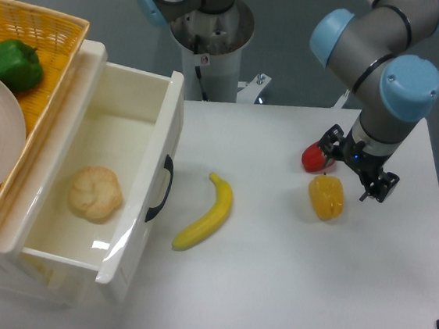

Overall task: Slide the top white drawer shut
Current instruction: 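Raise the gripper from the yellow pepper and move toward the drawer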

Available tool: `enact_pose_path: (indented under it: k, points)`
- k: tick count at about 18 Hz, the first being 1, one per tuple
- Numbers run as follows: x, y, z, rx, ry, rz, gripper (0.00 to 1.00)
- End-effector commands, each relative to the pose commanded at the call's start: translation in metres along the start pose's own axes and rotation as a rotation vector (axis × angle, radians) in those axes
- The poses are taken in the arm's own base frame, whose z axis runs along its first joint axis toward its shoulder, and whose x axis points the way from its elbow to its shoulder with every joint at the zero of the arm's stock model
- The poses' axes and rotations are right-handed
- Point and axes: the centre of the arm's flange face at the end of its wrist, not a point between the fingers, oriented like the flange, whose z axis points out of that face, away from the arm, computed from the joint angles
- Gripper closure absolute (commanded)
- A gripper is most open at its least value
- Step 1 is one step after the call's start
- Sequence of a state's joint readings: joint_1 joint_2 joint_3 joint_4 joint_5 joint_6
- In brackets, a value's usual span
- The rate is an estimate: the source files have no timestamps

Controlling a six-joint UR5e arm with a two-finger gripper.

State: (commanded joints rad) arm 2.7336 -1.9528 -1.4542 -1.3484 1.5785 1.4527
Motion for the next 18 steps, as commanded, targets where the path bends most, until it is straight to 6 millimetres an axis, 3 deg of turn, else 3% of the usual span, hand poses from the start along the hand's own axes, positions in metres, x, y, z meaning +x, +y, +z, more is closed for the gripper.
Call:
enact_pose_path:
  k: [8,11,14,17,18]
  points:
    - [0.019,-0.016,0.013,-0.069,0.025,0.008,0.00]
    - [0.029,-0.019,0.031,-0.088,0.057,-0.174,0.00]
    - [0.041,-0.038,0.038,-0.092,0.067,-0.205,0.00]
    - [0.054,-0.060,0.031,-0.051,0.069,-0.242,0.01]
    - [0.058,-0.067,0.026,-0.014,0.072,-0.279,0.12]
